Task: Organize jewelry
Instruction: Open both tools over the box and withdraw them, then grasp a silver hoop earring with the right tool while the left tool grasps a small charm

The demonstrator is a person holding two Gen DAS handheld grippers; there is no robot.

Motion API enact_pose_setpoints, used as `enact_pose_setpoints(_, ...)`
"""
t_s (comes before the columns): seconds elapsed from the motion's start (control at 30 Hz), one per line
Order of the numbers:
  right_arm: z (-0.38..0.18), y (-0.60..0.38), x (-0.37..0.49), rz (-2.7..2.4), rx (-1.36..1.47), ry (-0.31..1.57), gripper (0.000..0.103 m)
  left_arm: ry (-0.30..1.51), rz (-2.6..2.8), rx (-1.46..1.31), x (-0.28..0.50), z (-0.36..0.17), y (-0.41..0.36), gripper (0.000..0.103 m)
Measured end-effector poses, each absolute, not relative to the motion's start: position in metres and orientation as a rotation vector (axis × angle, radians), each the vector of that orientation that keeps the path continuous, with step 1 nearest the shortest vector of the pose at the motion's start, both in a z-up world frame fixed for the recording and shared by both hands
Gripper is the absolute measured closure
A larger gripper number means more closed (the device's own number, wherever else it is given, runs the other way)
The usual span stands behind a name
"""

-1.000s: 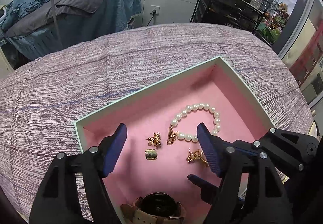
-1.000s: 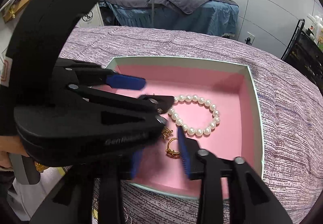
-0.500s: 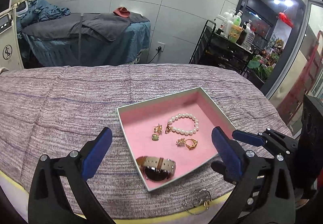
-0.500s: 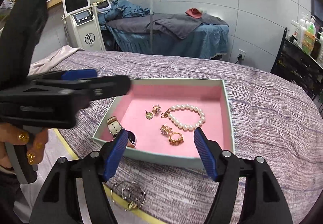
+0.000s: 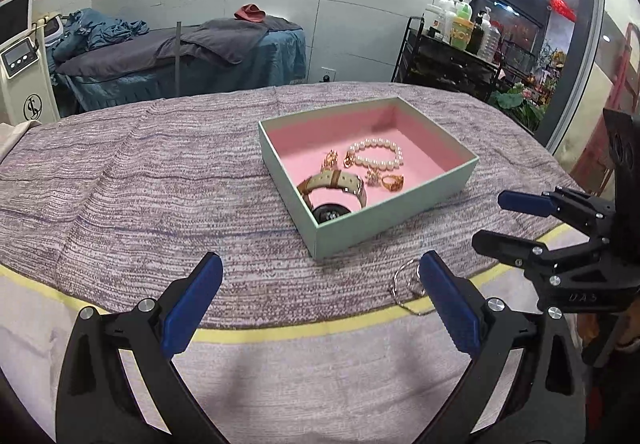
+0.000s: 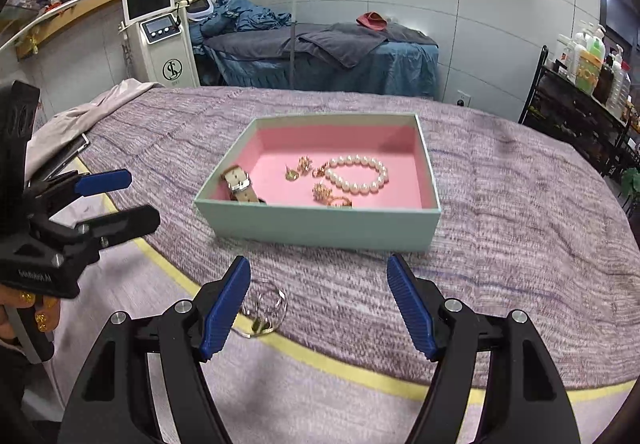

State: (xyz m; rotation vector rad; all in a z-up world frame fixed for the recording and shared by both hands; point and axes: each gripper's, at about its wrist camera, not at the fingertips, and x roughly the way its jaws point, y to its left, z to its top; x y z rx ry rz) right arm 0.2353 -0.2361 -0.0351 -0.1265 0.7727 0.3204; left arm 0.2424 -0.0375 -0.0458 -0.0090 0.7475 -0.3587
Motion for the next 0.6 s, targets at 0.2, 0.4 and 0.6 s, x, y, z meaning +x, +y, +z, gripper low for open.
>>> enact_pose_setpoints(0.2, -0.047, -0.239, 0.225, 0.296, -0.132, 0.799, 0.034, 0.757, -0.357, 0.076, 0.229, -0.064, -0.052, 0.006)
enact_pose_setpoints(0.4, -0.059, -0.242, 0.218, 0.29, -0.17, 0.822, 0.034, 0.774, -0.378, 0.128, 0.221, -0.076, -0.063, 0.007)
enact_pose_setpoints(0.6, -0.066, -0.23, 0.212, 0.346, -0.228, 0.845, 0.038, 0.804, -0.42, 0.155, 0.219, -0.084, -0.078, 0.022)
